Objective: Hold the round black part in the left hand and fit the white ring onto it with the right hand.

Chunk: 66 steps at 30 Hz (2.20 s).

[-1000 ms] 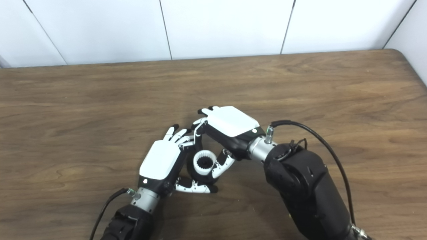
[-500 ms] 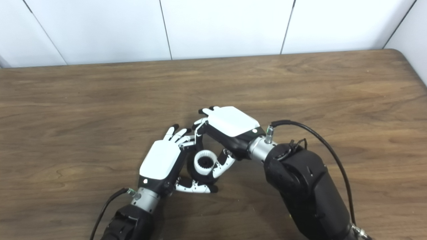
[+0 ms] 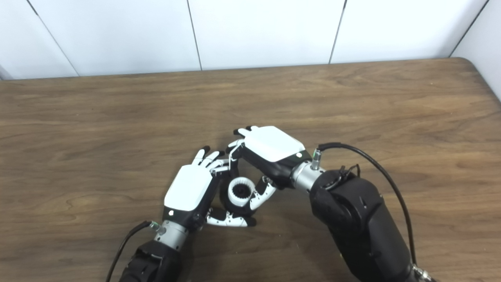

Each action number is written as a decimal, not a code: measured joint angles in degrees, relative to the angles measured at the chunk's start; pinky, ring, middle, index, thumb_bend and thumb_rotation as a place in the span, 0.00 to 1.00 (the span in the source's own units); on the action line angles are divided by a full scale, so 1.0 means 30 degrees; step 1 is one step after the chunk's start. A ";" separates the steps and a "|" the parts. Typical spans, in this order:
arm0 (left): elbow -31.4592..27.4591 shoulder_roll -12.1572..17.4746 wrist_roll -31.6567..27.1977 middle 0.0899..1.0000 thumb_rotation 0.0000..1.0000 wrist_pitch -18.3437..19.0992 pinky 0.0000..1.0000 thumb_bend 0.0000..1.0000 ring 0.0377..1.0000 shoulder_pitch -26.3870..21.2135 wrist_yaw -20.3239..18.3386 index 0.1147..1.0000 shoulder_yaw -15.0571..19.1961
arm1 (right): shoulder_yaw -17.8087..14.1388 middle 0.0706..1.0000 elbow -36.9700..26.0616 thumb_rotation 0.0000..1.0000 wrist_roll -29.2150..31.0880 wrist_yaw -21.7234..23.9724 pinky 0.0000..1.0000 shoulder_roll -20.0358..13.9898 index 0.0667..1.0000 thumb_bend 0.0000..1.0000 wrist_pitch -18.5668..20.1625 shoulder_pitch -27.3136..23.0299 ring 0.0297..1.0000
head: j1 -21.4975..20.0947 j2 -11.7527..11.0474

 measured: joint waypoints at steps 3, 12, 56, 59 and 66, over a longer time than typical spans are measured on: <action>-0.0002 0.0000 0.0001 0.77 0.05 0.0005 1.00 0.52 0.90 0.0000 -0.0005 0.42 -0.0005 | 0.0048 0.82 0.0063 0.13 -0.0019 -0.0009 1.00 -0.0003 0.45 0.52 -0.0003 0.0004 0.97 | -0.0029 0.0000; -0.0008 0.0001 0.0005 0.77 0.05 0.0051 1.00 0.52 0.90 -0.0018 -0.0019 0.42 -0.0050 | 0.0145 0.83 0.0066 0.15 -0.0175 0.0003 1.00 -0.0069 0.46 0.52 0.0004 0.0006 0.96 | 0.0000 0.0000; -0.0006 0.0054 0.0002 0.77 0.05 0.0180 1.00 0.52 0.90 -0.0071 -0.0007 0.42 -0.0082 | -0.2411 0.87 -0.1118 0.29 0.0894 0.0169 1.00 -0.1737 0.63 0.94 0.0403 0.0050 0.99 | -0.0234 -0.0146; -0.0006 0.0080 -0.0002 0.77 0.05 0.0170 1.00 0.52 0.90 -0.0074 0.0007 0.42 -0.0077 | -0.2862 0.88 -0.1151 0.30 0.1134 0.0297 1.00 -0.2025 0.63 0.94 0.0623 0.0149 0.99 | -0.0234 -0.0146; -0.0006 0.0128 -0.0153 0.77 0.05 0.0126 1.00 0.52 0.90 -0.0077 0.0035 0.42 -0.0010 | -0.3836 0.89 -0.1262 0.34 0.1534 0.0312 1.00 -0.2583 0.64 0.93 0.1006 0.0384 1.00 | -0.0205 -0.0176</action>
